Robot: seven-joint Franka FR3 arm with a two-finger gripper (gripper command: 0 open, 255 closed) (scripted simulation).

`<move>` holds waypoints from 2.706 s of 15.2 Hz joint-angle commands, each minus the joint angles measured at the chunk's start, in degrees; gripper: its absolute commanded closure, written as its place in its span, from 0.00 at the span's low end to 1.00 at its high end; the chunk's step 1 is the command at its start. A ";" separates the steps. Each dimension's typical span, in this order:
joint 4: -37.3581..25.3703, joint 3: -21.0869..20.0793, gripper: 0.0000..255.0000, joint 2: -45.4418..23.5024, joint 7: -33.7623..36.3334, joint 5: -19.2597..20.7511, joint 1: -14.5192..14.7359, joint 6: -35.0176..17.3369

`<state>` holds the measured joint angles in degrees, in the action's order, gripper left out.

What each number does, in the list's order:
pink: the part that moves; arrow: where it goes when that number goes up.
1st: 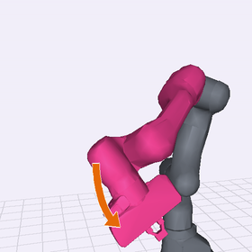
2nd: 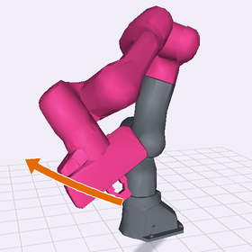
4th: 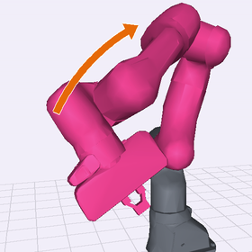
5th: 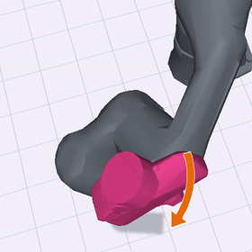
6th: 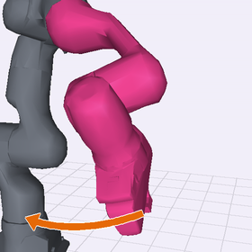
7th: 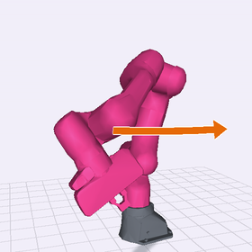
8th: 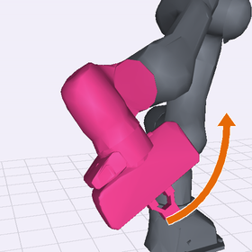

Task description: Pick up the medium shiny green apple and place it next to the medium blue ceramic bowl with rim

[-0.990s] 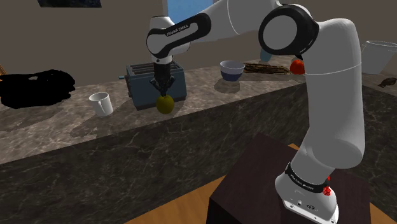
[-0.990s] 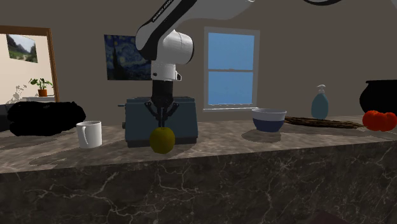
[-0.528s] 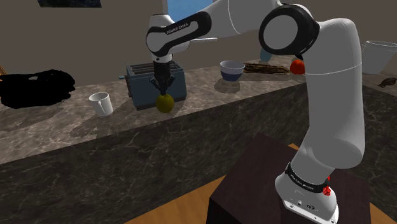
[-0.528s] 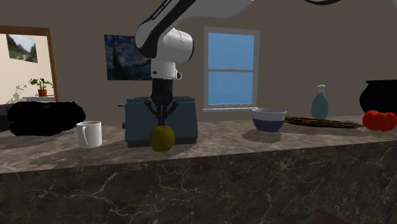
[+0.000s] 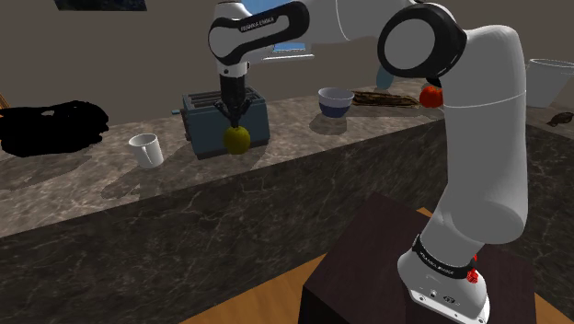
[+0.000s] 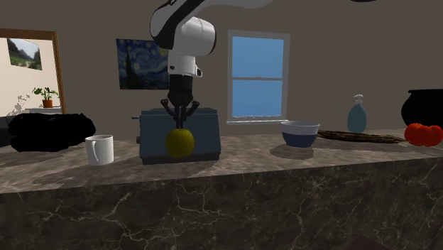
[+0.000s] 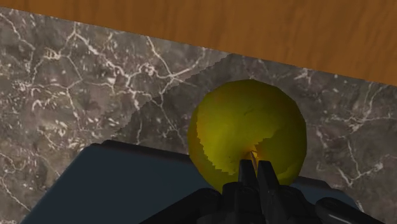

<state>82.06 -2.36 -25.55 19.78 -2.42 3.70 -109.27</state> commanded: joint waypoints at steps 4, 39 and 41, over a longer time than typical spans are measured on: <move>-2.98 -0.01 1.00 0.60 0.18 0.03 0.00 3.60; -3.47 4.47 1.00 11.71 -14.17 -1.71 -10.56 16.08; -1.95 5.38 1.00 12.82 -16.65 -1.90 -12.12 15.84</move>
<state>78.82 2.52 -13.73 4.58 -4.22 -7.56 -93.24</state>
